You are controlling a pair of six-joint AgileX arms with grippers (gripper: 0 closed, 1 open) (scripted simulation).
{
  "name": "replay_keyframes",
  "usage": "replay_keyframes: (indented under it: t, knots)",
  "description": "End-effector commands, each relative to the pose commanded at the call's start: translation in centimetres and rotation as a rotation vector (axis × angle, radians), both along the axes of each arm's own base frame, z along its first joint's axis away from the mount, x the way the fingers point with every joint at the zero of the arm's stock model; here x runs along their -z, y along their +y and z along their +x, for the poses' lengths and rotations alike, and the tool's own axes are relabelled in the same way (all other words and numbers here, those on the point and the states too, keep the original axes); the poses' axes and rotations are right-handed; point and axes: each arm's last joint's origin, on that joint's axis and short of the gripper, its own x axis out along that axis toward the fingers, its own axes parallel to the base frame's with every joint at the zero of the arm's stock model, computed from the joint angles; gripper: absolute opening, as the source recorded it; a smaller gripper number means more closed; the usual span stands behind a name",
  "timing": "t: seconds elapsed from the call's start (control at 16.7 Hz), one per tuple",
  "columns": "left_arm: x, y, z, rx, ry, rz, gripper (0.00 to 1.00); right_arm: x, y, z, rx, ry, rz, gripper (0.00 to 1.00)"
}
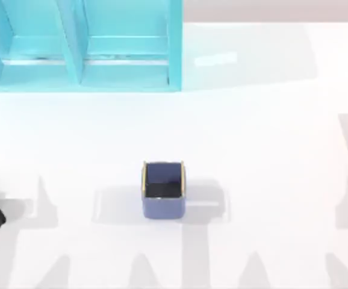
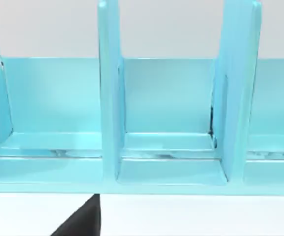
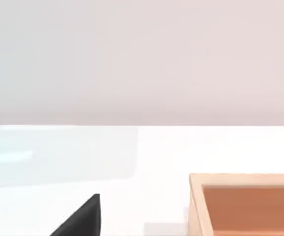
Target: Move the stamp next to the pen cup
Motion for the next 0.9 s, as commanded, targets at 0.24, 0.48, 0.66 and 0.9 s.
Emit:
replay_keyframes:
  t: [0.24, 0.48, 0.66, 0.9]
  knots:
    - [-0.5, 0.1, 0.0, -0.006, 0.031, 0.004, 1.0, 0.0, 0.0, 0.0, 0.0, 0.0, 0.0, 1.0]
    - [-3.8, 0.3, 0.5, -0.024, 0.201, 0.024, 1.0, 0.0, 0.0, 0.0, 0.0, 0.0, 0.0, 1.0]
    - [-6.8, 0.6, 2.2, -0.033, 0.431, 0.04, 1.0, 0.0, 0.0, 0.0, 0.0, 0.0, 0.0, 1.0]
    - [-9.3, 1.4, 7.1, -0.032, 0.835, 0.049, 1.0, 0.0, 0.0, 0.0, 0.0, 0.0, 0.0, 1.0]
